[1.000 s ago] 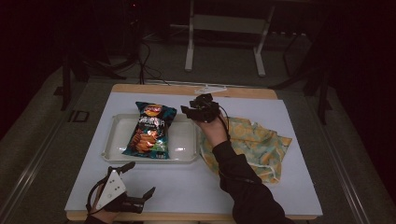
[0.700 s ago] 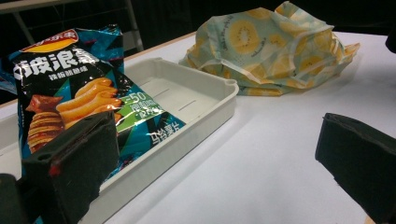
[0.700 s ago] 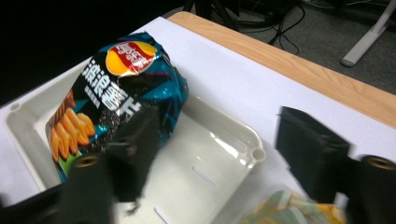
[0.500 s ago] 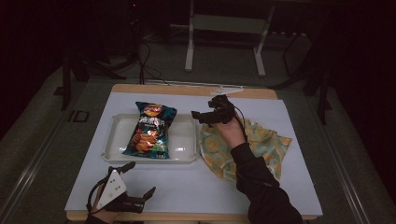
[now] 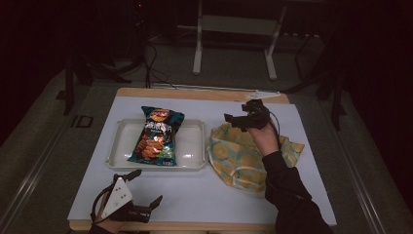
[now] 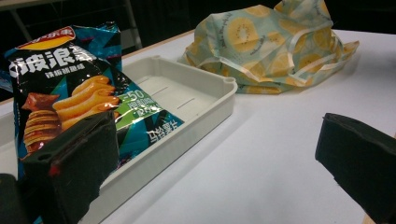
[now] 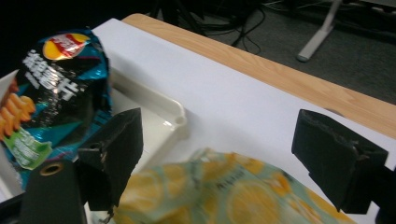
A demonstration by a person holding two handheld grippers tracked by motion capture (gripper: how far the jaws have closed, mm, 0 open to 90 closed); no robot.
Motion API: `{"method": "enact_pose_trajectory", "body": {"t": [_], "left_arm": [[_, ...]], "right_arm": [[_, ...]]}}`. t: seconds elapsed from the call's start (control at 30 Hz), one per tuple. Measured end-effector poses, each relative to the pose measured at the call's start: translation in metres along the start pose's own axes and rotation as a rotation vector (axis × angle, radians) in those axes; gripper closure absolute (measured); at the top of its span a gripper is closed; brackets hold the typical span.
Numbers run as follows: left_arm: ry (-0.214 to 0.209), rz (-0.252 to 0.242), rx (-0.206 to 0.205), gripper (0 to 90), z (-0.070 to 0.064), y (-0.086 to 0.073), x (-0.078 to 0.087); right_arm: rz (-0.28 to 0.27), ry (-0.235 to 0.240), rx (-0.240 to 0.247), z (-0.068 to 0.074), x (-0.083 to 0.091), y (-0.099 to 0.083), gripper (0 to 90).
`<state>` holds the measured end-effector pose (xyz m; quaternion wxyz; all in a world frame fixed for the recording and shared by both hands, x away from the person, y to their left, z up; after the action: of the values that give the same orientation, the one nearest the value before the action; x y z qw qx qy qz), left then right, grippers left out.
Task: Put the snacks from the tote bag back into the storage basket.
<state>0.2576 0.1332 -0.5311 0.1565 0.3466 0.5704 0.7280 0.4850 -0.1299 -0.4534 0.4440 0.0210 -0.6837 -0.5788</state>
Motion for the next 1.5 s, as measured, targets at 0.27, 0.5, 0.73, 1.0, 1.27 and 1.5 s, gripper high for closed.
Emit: {"method": "enact_pose_trajectory", "body": {"t": [0.27,0.5,0.73,1.0,1.27,1.5], "left_arm": [[-0.002,0.008,-0.009,0.1,-0.001,-0.001,-0.002],[-0.005,0.001,-0.007,0.1,-0.002,0.0,-0.001],[-0.005,0.006,-0.009,0.1,-0.002,0.0,-0.002],[-0.006,0.008,-0.009,0.1,-0.003,0.0,-0.002],[-0.007,0.01,-0.01,0.1,-0.003,-0.001,-0.003],[-0.008,0.011,-0.014,0.1,-0.004,-0.001,-0.003]], "right_arm": [[-0.02,-0.062,0.004,-0.028,0.023,-0.011,16.4],[-0.028,-0.106,-0.012,-0.048,0.041,-0.028,16.4],[-0.052,-0.153,-0.03,-0.066,0.06,-0.046,16.4],[-0.088,-0.188,-0.052,-0.083,0.081,-0.065,15.5],[-0.106,-0.21,-0.069,-0.092,0.097,-0.09,14.6],[-0.155,-0.223,-0.075,-0.095,0.113,-0.108,14.5]]}}
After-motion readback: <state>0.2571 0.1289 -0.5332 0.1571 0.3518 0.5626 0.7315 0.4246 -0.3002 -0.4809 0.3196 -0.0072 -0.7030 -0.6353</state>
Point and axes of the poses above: each handheld gripper's, and its own axes: x roughly backward along the jaws, y roughly out of its top, z roughly to its left, the point moved 10 cm from there along -x, roughly forward along the jaws, and after that the axes turned 1 degree about z, right-handed, at the moved point
